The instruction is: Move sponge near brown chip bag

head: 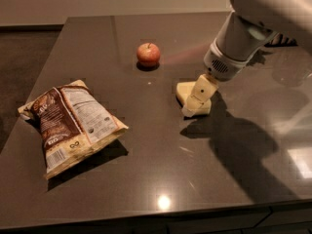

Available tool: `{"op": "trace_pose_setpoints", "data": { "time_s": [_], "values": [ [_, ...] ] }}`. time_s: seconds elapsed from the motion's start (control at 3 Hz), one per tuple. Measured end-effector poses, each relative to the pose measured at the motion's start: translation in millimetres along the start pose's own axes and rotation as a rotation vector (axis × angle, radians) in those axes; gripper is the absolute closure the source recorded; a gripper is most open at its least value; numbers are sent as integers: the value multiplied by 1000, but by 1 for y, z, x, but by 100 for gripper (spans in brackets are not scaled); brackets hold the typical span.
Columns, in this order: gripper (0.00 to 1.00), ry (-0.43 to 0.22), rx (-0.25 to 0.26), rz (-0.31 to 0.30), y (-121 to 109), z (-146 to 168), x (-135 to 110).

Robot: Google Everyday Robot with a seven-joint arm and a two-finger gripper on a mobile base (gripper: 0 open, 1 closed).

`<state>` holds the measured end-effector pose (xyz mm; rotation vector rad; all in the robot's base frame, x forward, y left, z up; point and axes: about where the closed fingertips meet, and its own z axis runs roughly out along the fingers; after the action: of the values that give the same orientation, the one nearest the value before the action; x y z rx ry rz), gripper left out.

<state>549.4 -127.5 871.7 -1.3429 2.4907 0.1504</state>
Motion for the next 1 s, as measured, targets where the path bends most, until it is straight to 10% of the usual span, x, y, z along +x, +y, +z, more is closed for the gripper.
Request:
{"op": "trace_pose_setpoints", "data": {
  "time_s": [0.67, 1.0],
  "values": [
    [0, 50, -41, -21, 13, 36, -10],
    [15, 68, -39, -25, 14, 41, -12]
  ]
}}
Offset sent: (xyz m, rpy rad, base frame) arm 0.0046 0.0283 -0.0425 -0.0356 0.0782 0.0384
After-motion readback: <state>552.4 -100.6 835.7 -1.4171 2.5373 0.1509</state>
